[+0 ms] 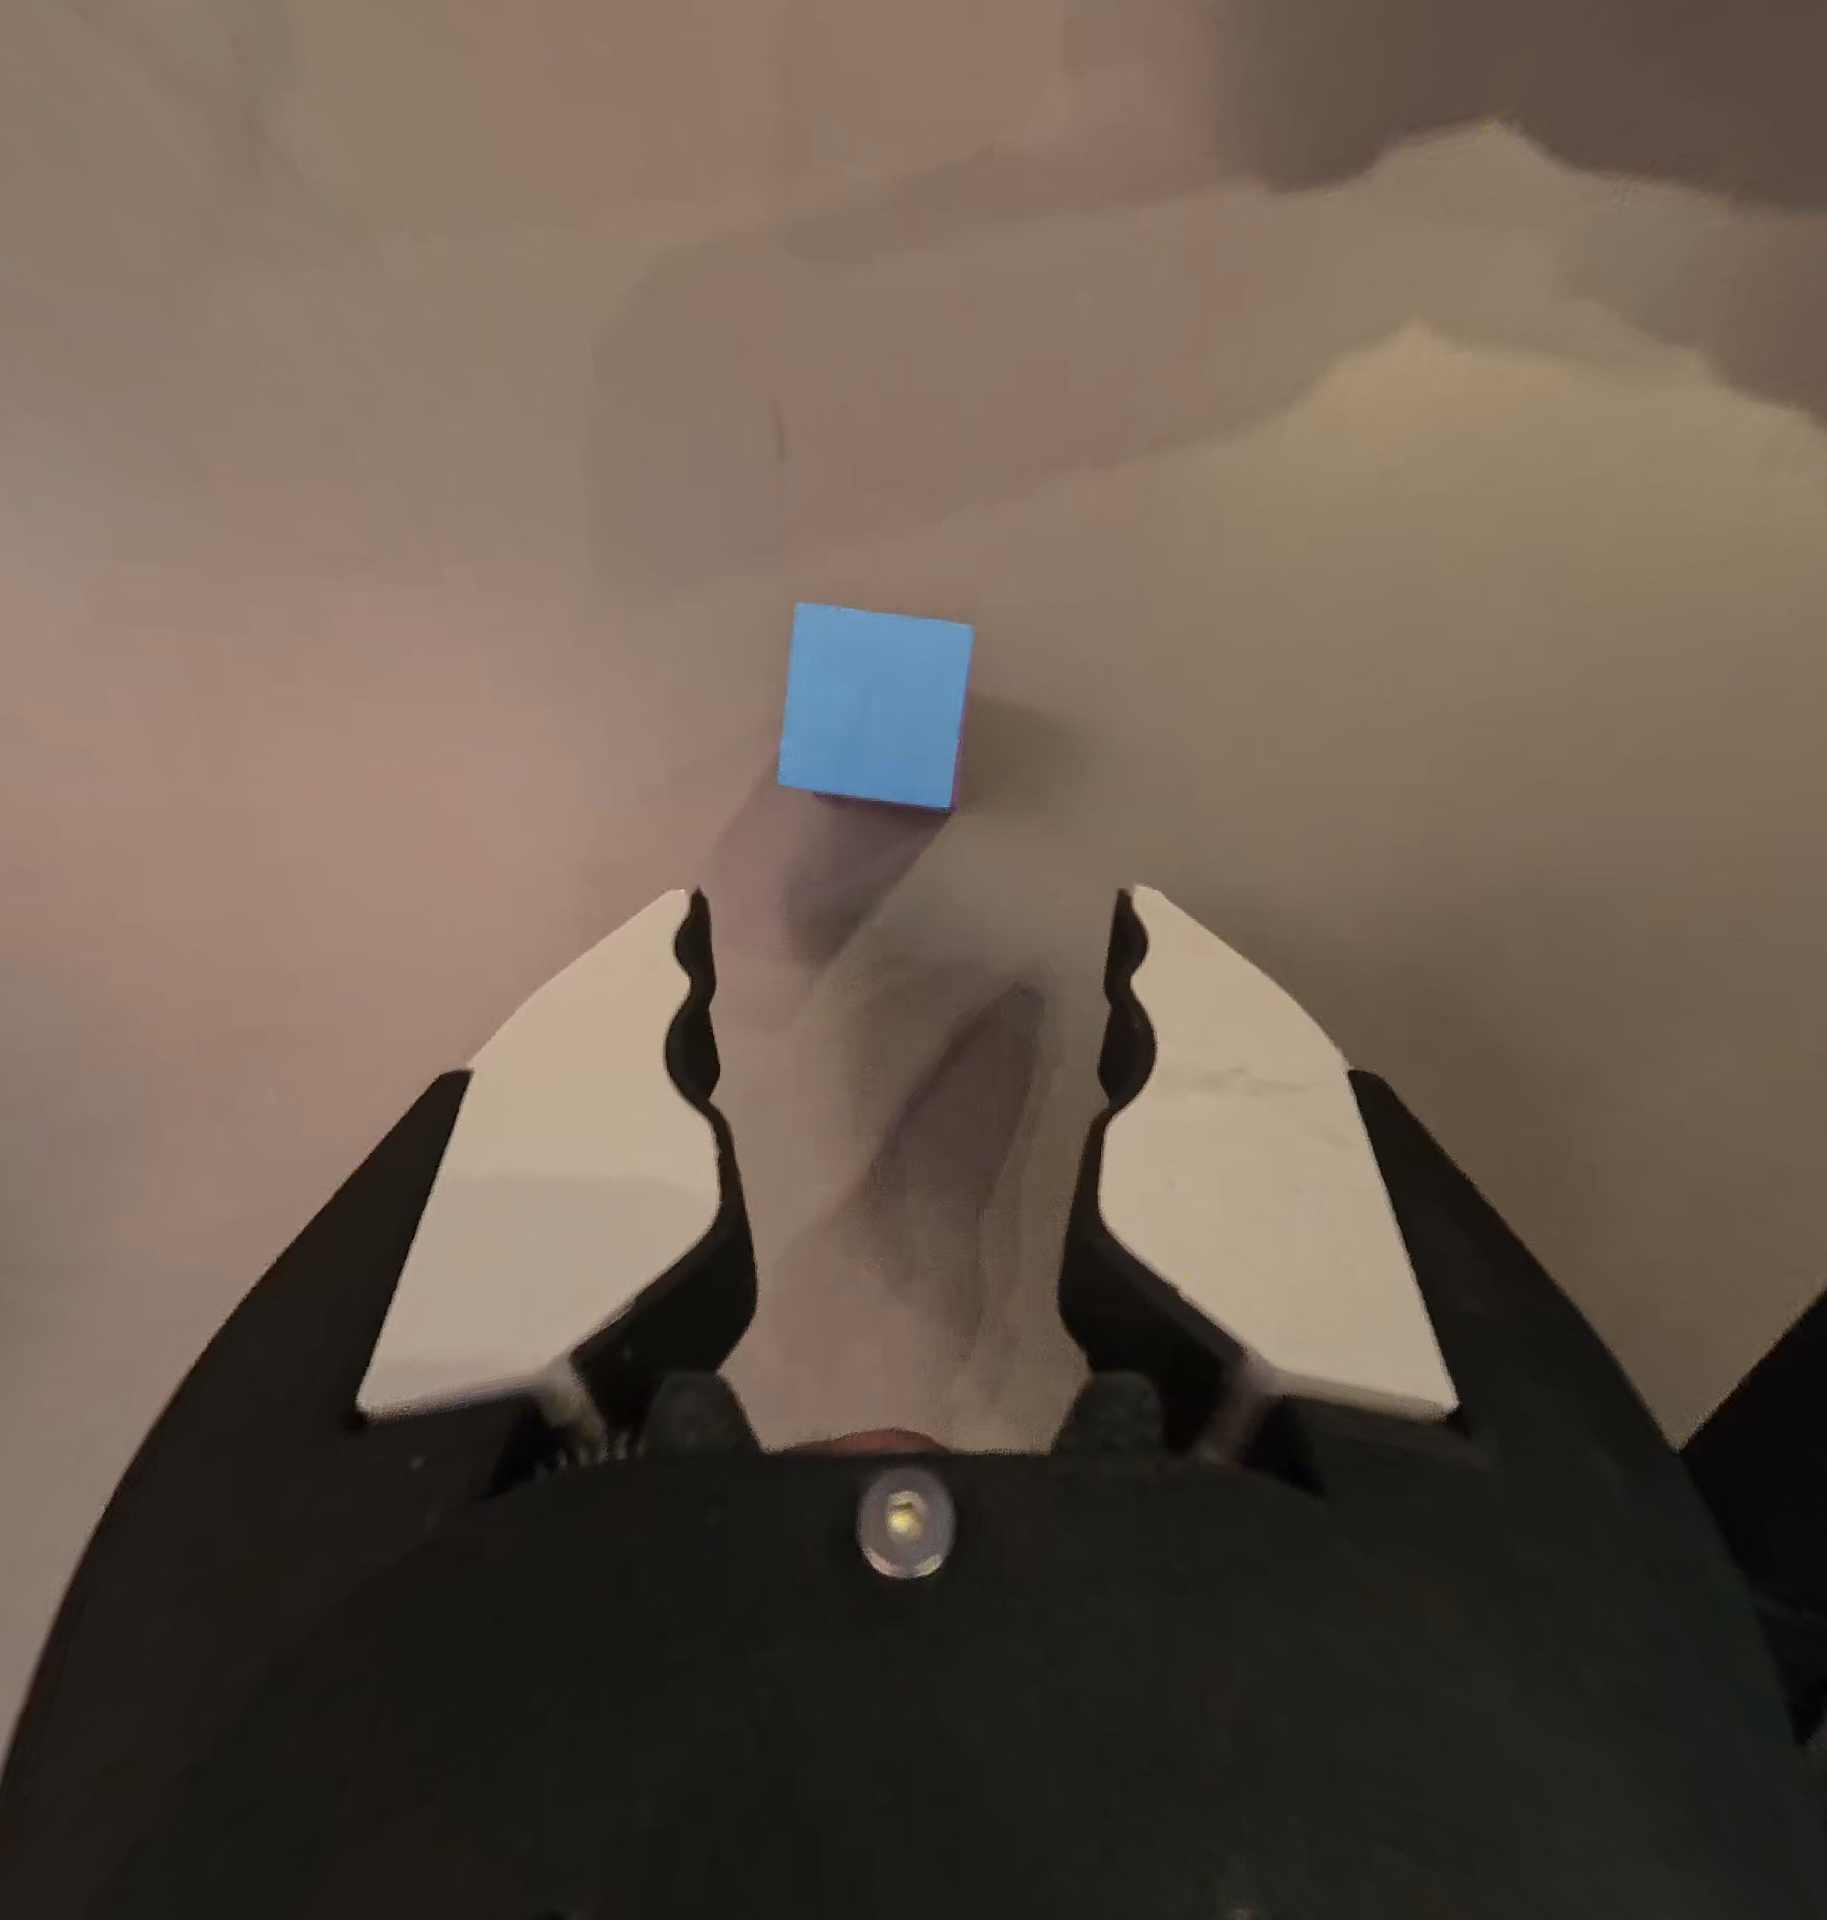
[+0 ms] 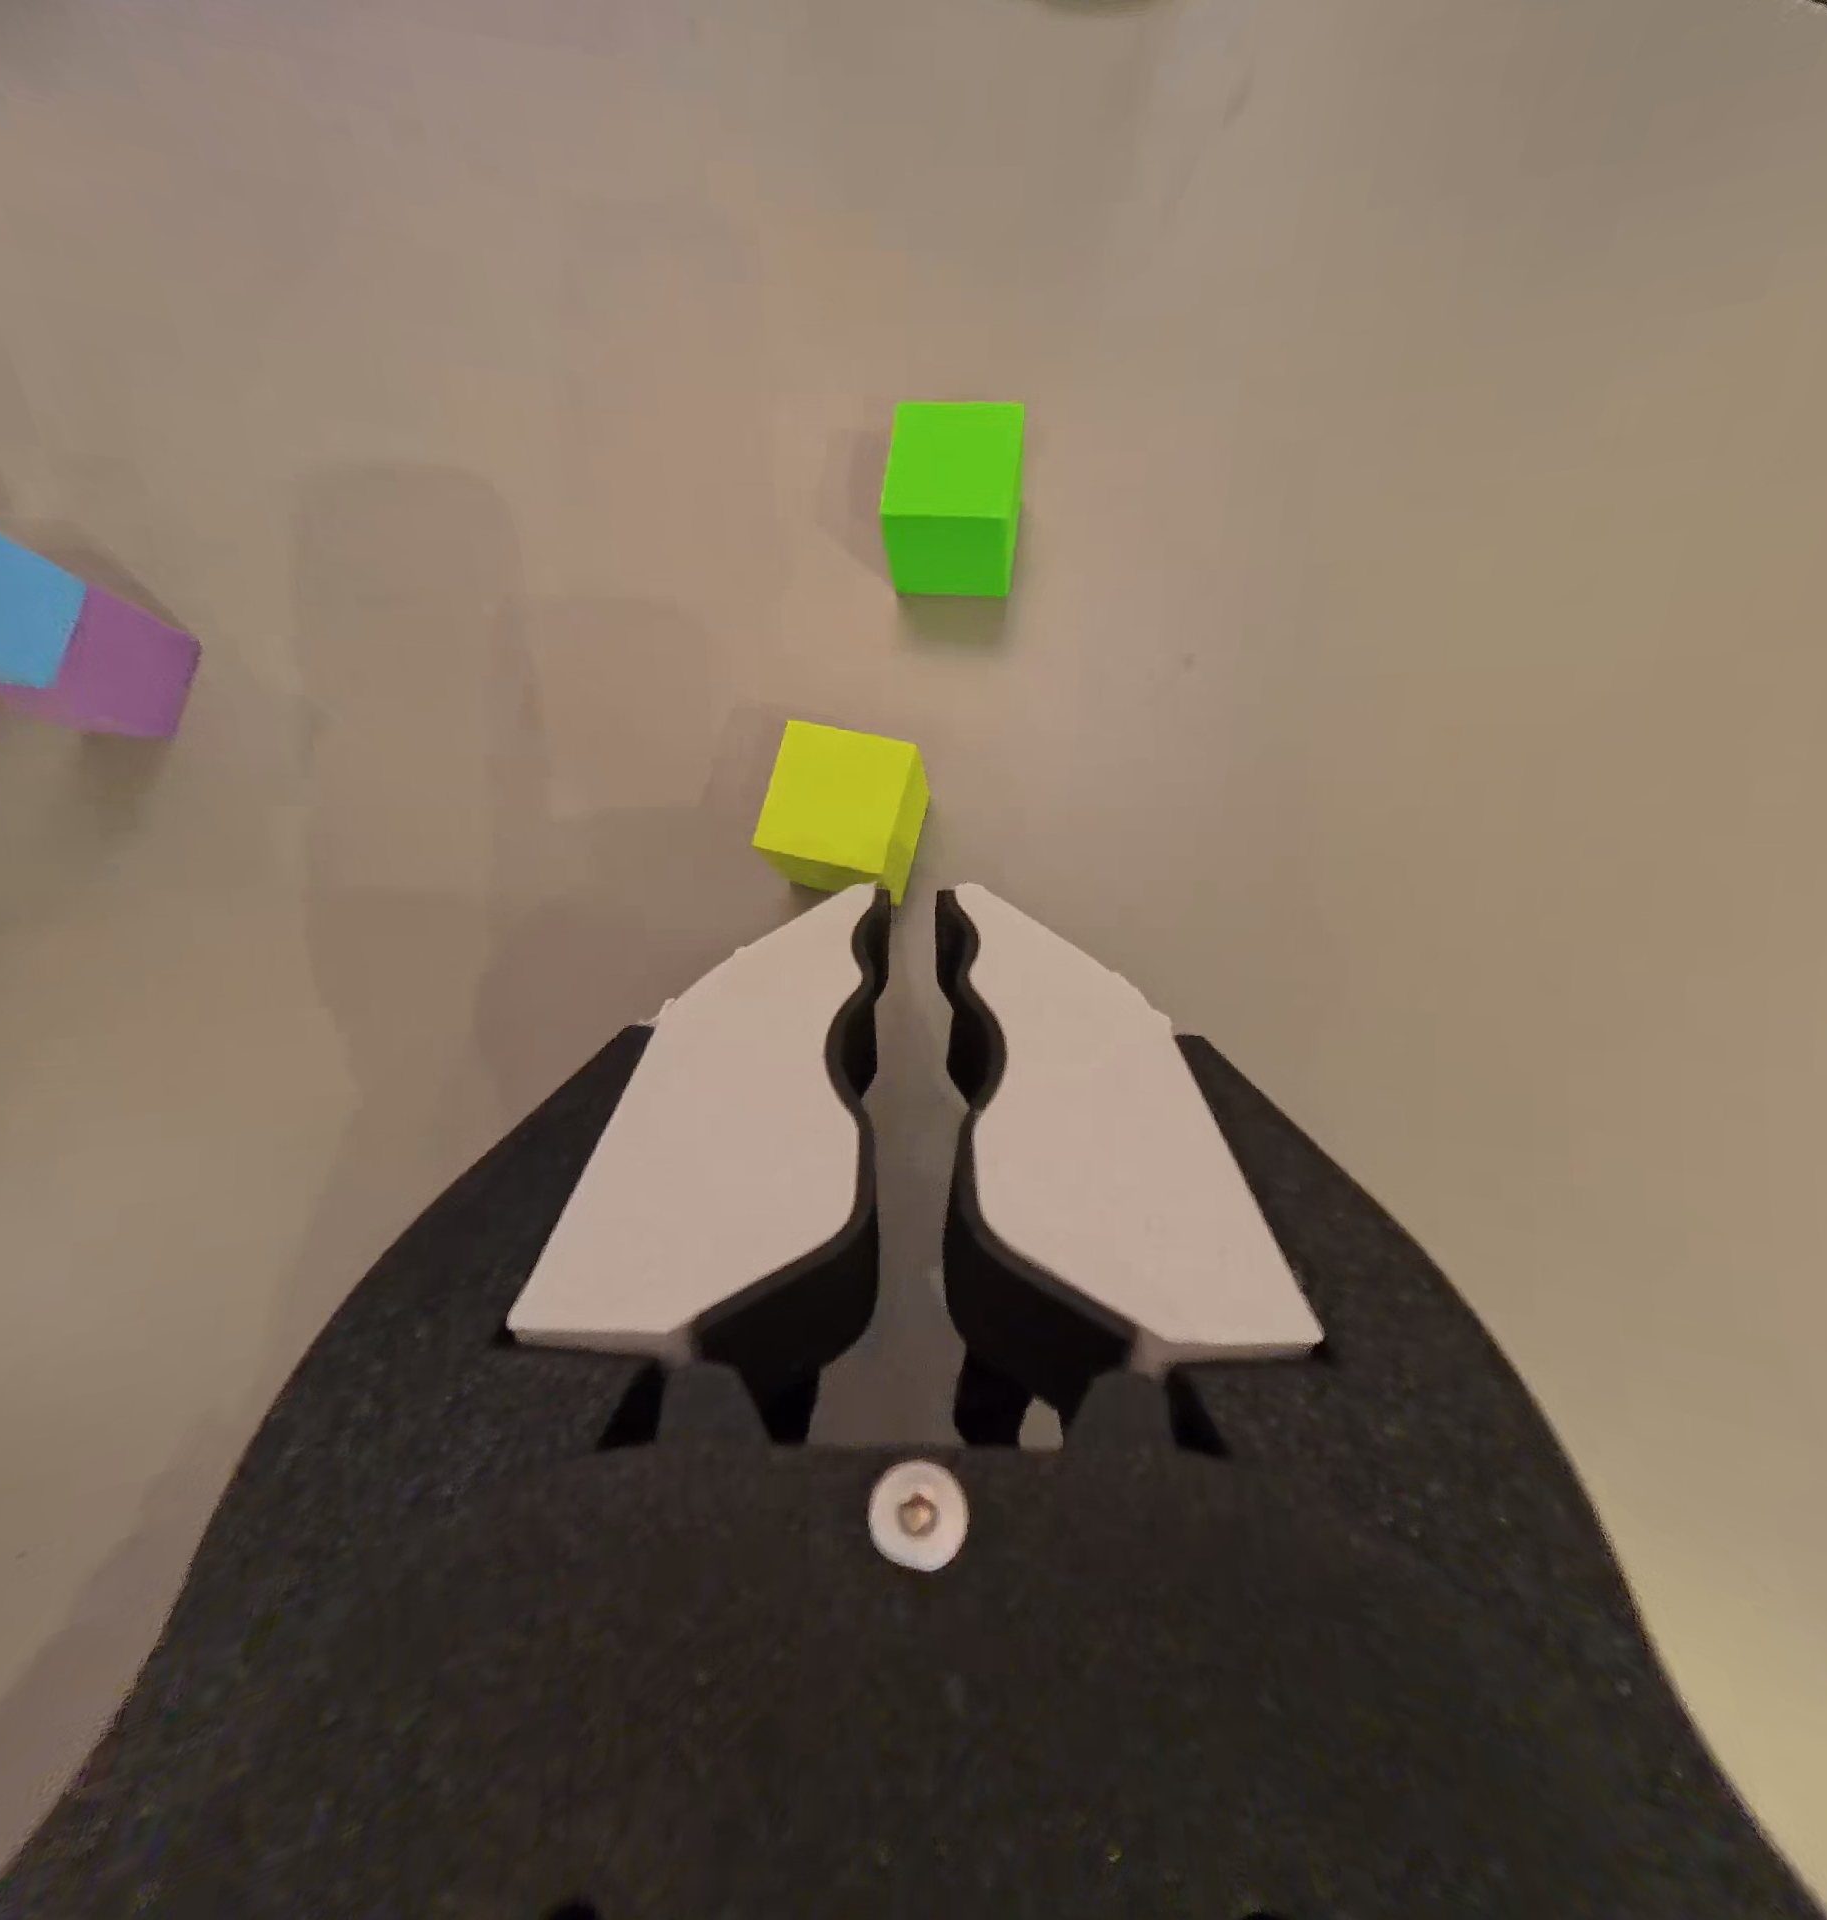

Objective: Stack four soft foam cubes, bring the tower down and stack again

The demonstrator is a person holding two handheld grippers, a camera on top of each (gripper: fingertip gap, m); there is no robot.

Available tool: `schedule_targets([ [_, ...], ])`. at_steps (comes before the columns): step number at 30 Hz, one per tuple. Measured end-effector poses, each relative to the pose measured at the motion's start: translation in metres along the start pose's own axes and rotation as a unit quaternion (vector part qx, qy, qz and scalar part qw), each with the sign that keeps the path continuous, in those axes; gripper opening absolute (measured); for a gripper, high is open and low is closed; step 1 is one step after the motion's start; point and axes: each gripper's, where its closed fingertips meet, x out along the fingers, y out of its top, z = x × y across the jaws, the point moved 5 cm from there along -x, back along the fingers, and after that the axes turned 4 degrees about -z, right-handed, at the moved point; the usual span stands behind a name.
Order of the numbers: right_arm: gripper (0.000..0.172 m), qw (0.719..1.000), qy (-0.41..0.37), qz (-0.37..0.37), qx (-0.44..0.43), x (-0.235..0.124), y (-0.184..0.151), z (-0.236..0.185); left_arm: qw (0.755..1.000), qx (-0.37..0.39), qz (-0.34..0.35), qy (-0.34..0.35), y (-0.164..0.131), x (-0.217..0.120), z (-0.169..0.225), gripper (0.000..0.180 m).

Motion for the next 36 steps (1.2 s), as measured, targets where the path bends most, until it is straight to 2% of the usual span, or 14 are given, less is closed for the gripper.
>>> schedule_targets([
  [3, 0.008, 1.0, -0.007, -0.02, -0.013, 0.006, -0.003, -0.003, 1.0, -0.002, 0.006, 0.006, -0.001, 0.009, -0.001, 0.071],
  [10, 0.007, 0.999, -0.009, -0.035, -0.02, 0.011, -0.007, -0.004, 1.0, 0.011, 0.02, 0.009, 0.007, 0.022, -0.004, 0.052],
  [13, 0.007, 0.999, -0.009, -0.036, -0.017, 0.012, -0.009, -0.001, 0.999, 0.028, 0.025, 0.004, 0.011, 0.024, -0.004, 0.029],
  [14, 0.007, 0.999, -0.009, -0.036, -0.017, 0.011, -0.009, -0.001, 0.999, 0.035, 0.026, 0.002, 0.012, 0.025, -0.004, 0.028],
  [21, 0.006, 0.999, -0.008, -0.038, -0.018, 0.012, -0.01, 0.0, 0.991, 0.134, 0.015, -0.028, 0.019, 0.027, -0.015, 0.028],
  [26, 0.007, 0.999, -0.009, -0.041, -0.017, 0.013, -0.011, 0.0, 0.986, 0.158, 0.005, -0.058, 0.02, 0.028, -0.021, 0.028],
  [32, 0.007, 0.999, -0.012, -0.046, -0.019, 0.014, -0.012, 0.0, 0.985, 0.156, 0.009, -0.078, 0.012, 0.027, -0.023, 0.06],
  [36, 0.009, 0.999, -0.008, -0.041, -0.018, 0.013, -0.01, -0.002, 0.983, 0.147, 0.041, -0.099, 0.004, 0.025, -0.024, 0.065],
])
